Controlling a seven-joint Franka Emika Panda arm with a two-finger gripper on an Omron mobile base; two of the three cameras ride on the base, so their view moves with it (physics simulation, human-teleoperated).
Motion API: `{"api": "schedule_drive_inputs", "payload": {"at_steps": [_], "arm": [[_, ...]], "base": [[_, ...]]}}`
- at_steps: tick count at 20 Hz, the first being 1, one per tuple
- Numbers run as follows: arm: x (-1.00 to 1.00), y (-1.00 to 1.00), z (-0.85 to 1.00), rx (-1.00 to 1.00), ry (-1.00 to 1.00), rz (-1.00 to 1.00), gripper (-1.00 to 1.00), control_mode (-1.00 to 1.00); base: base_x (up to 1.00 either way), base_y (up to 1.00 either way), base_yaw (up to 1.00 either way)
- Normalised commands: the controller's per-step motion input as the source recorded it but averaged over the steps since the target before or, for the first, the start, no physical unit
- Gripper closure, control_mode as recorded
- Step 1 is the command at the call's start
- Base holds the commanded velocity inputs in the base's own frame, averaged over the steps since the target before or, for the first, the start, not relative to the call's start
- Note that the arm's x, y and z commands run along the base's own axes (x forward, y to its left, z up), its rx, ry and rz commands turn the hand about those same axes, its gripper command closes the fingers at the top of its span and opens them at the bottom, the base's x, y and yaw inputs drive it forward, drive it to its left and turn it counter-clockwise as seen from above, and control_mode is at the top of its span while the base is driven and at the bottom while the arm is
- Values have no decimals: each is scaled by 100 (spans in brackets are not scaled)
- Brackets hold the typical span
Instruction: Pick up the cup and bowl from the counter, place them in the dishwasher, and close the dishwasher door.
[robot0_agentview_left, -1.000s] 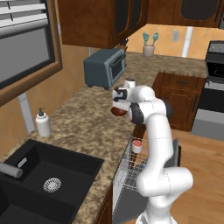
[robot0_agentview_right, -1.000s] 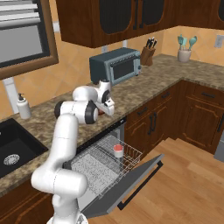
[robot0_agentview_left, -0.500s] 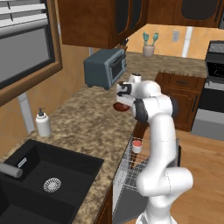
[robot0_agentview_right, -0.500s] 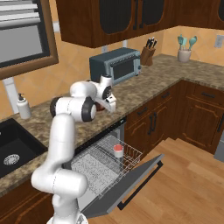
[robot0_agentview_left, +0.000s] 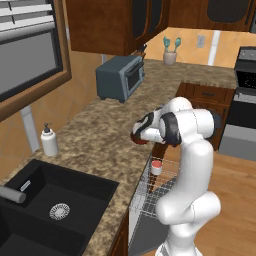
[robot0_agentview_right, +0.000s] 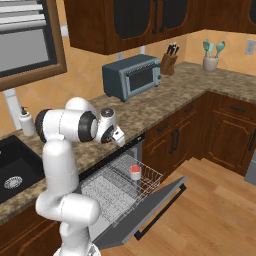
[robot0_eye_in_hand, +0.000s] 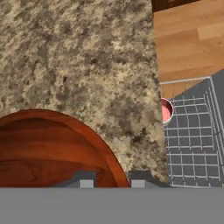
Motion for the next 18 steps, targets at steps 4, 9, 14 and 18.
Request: {"api": "schedule_drive_inputs", "payload": {"at_steps": [4, 9, 14, 18], "arm": [[-100, -39, 98, 2, -13, 5, 100, -100], [-100, -72, 68, 8, 4, 4, 100, -100], [-11, -43, -19, 0, 37, 22, 100, -100], [0, -50, -39, 2, 13, 48, 100, -100]], "base": [[0, 0, 0], [0, 0, 0], [0, 0, 0], [0, 0, 0]]}}
